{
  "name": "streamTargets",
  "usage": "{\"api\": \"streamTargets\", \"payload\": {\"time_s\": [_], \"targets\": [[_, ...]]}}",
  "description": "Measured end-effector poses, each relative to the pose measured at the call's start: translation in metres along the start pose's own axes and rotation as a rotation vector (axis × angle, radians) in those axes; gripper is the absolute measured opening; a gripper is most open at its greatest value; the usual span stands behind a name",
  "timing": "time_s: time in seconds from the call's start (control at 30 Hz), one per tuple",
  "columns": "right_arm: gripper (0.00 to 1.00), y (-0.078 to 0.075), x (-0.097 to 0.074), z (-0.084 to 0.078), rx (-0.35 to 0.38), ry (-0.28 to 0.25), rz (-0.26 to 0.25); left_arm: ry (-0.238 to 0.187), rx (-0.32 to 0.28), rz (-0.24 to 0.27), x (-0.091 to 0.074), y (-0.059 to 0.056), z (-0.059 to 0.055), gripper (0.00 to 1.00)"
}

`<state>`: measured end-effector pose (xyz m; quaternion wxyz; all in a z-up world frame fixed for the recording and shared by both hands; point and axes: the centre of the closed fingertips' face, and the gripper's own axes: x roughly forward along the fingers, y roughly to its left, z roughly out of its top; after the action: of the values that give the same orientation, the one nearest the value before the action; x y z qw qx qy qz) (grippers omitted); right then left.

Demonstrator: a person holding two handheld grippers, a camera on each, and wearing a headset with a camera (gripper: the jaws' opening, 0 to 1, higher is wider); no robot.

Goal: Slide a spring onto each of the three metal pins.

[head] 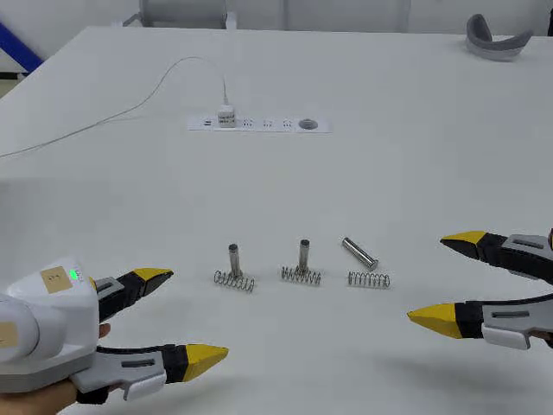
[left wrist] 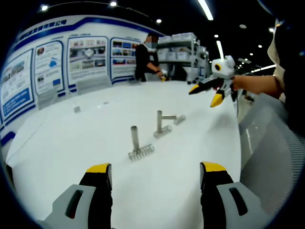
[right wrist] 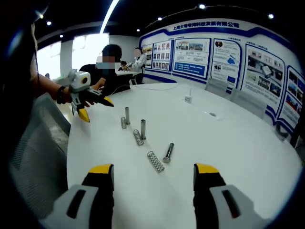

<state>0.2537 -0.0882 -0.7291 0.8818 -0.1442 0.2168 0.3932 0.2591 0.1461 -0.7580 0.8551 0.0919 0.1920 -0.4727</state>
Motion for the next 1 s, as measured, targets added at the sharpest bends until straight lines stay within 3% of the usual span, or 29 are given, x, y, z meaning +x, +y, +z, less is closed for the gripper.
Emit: {"api": "streamTargets", "payload": {"time_s": [0.7, 1.0], "targets": [[0.69, -0.003, 0.003, 0.002, 0.0, 0.017, 0.007, 0.001, 0.002, 0.004, -0.001, 0.0, 0.001, 0.76], [0.68, -0.008, 0.01, 0.011, -0.012, 0.013, 0.013, -0.001, -0.003, 0.006, -0.001, -0.001, 0.002, 0.76]]}}
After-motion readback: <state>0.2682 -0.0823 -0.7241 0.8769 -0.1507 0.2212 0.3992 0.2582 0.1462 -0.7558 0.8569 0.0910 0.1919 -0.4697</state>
